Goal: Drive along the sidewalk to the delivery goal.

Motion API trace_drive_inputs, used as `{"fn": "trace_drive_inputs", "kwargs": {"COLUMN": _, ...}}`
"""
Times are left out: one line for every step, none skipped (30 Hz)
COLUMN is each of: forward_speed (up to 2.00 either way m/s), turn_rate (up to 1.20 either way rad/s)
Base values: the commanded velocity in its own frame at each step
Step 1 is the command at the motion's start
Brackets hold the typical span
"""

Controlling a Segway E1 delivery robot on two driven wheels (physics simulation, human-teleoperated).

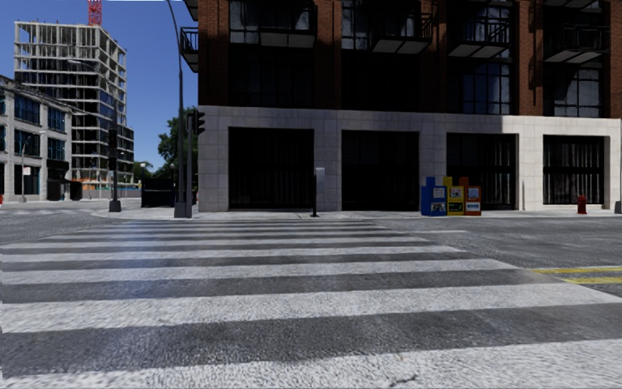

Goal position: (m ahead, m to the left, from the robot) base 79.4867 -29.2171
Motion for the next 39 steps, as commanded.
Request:
{"fn": "trace_drive_inputs", "kwargs": {"forward_speed": 1.74, "turn_rate": 0.21}}
{"fn": "trace_drive_inputs", "kwargs": {"forward_speed": 1.74, "turn_rate": 0.21}}
{"fn": "trace_drive_inputs", "kwargs": {"forward_speed": 1.74, "turn_rate": 0.21}}
{"fn": "trace_drive_inputs", "kwargs": {"forward_speed": 1.74, "turn_rate": 0.21}}
{"fn": "trace_drive_inputs", "kwargs": {"forward_speed": 1.74, "turn_rate": 0.21}}
{"fn": "trace_drive_inputs", "kwargs": {"forward_speed": 1.74, "turn_rate": 0.21}}
{"fn": "trace_drive_inputs", "kwargs": {"forward_speed": 1.74, "turn_rate": 0.21}}
{"fn": "trace_drive_inputs", "kwargs": {"forward_speed": 1.74, "turn_rate": 0.21}}
{"fn": "trace_drive_inputs", "kwargs": {"forward_speed": 1.74, "turn_rate": 0.21}}
{"fn": "trace_drive_inputs", "kwargs": {"forward_speed": 1.74, "turn_rate": 0.21}}
{"fn": "trace_drive_inputs", "kwargs": {"forward_speed": 1.74, "turn_rate": 0.21}}
{"fn": "trace_drive_inputs", "kwargs": {"forward_speed": 1.74, "turn_rate": 0.21}}
{"fn": "trace_drive_inputs", "kwargs": {"forward_speed": 1.74, "turn_rate": 0.21}}
{"fn": "trace_drive_inputs", "kwargs": {"forward_speed": 1.74, "turn_rate": 0.21}}
{"fn": "trace_drive_inputs", "kwargs": {"forward_speed": 1.74, "turn_rate": 0.21}}
{"fn": "trace_drive_inputs", "kwargs": {"forward_speed": 1.74, "turn_rate": 0.21}}
{"fn": "trace_drive_inputs", "kwargs": {"forward_speed": 1.74, "turn_rate": 0.21}}
{"fn": "trace_drive_inputs", "kwargs": {"forward_speed": 1.74, "turn_rate": 0.21}}
{"fn": "trace_drive_inputs", "kwargs": {"forward_speed": 1.74, "turn_rate": 0.21}}
{"fn": "trace_drive_inputs", "kwargs": {"forward_speed": 1.74, "turn_rate": 0.21}}
{"fn": "trace_drive_inputs", "kwargs": {"forward_speed": 1.74, "turn_rate": 0.21}}
{"fn": "trace_drive_inputs", "kwargs": {"forward_speed": 1.74, "turn_rate": 0.21}}
{"fn": "trace_drive_inputs", "kwargs": {"forward_speed": 1.74, "turn_rate": 0.21}}
{"fn": "trace_drive_inputs", "kwargs": {"forward_speed": 1.74, "turn_rate": 0.21}}
{"fn": "trace_drive_inputs", "kwargs": {"forward_speed": 1.74, "turn_rate": 0.22}}
{"fn": "trace_drive_inputs", "kwargs": {"forward_speed": 1.74, "turn_rate": 0.23}}
{"fn": "trace_drive_inputs", "kwargs": {"forward_speed": 1.74, "turn_rate": 0.24}}
{"fn": "trace_drive_inputs", "kwargs": {"forward_speed": 1.74, "turn_rate": 0.24}}
{"fn": "trace_drive_inputs", "kwargs": {"forward_speed": 1.74, "turn_rate": 0.26}}
{"fn": "trace_drive_inputs", "kwargs": {"forward_speed": 1.74, "turn_rate": 0.27}}
{"fn": "trace_drive_inputs", "kwargs": {"forward_speed": 1.74, "turn_rate": 0.28}}
{"fn": "trace_drive_inputs", "kwargs": {"forward_speed": 1.74, "turn_rate": 0.28}}
{"fn": "trace_drive_inputs", "kwargs": {"forward_speed": 1.74, "turn_rate": 0.28}}
{"fn": "trace_drive_inputs", "kwargs": {"forward_speed": 1.74, "turn_rate": 0.29}}
{"fn": "trace_drive_inputs", "kwargs": {"forward_speed": 1.74, "turn_rate": 0.29}}
{"fn": "trace_drive_inputs", "kwargs": {"forward_speed": 1.74, "turn_rate": 0.29}}
{"fn": "trace_drive_inputs", "kwargs": {"forward_speed": 1.74, "turn_rate": 0.29}}
{"fn": "trace_drive_inputs", "kwargs": {"forward_speed": 1.74, "turn_rate": 0.29}}
{"fn": "trace_drive_inputs", "kwargs": {"forward_speed": 1.74, "turn_rate": 0.29}}
